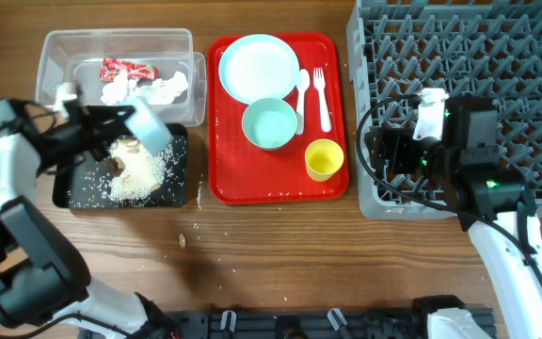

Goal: Sort waste into correct bins and load items into the dishwasher rack

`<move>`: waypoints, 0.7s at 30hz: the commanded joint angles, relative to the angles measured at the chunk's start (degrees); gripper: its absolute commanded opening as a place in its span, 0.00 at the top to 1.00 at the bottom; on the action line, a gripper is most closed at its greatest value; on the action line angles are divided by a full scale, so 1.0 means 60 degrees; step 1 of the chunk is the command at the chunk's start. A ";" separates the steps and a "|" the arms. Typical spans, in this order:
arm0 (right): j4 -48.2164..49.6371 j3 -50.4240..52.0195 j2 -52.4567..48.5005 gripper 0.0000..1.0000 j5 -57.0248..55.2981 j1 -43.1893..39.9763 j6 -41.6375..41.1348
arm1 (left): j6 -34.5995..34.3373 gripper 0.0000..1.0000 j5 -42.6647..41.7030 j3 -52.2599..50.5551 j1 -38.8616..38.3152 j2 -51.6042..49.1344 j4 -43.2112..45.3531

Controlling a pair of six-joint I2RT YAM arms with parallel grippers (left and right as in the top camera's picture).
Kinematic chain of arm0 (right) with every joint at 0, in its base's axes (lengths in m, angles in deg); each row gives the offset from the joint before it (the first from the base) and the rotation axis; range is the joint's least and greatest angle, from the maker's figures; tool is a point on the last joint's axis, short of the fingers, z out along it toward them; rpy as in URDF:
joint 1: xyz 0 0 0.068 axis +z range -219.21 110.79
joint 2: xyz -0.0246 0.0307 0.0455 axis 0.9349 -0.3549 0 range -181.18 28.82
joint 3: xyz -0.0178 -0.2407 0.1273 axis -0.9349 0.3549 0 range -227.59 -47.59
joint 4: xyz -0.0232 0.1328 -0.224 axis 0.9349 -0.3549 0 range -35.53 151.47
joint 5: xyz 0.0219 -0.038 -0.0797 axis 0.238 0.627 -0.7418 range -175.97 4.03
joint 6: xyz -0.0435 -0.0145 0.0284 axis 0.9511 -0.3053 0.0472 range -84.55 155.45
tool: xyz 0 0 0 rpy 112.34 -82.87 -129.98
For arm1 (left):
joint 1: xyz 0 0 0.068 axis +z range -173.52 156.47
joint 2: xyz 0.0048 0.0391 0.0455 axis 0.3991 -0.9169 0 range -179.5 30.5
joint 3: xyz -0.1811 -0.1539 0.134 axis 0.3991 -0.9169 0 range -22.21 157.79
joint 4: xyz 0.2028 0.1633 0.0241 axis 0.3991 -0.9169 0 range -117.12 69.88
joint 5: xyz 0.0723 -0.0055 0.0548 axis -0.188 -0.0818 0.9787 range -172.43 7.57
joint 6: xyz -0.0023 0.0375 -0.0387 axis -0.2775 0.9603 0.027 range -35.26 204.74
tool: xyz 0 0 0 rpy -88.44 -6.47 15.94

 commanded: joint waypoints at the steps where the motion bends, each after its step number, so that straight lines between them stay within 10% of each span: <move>1: -0.0007 -0.0142 -0.0018 0.07 -0.0113 0.0040 -0.0124 | -0.0131 0.96 0.2430 0.0000 -0.1228 0.0718 -0.0062; 21: -0.0007 -0.0142 -0.0018 0.07 -0.0109 0.0040 -0.0131 | -0.1239 0.96 1.2662 -0.0011 -0.9286 0.0659 0.0368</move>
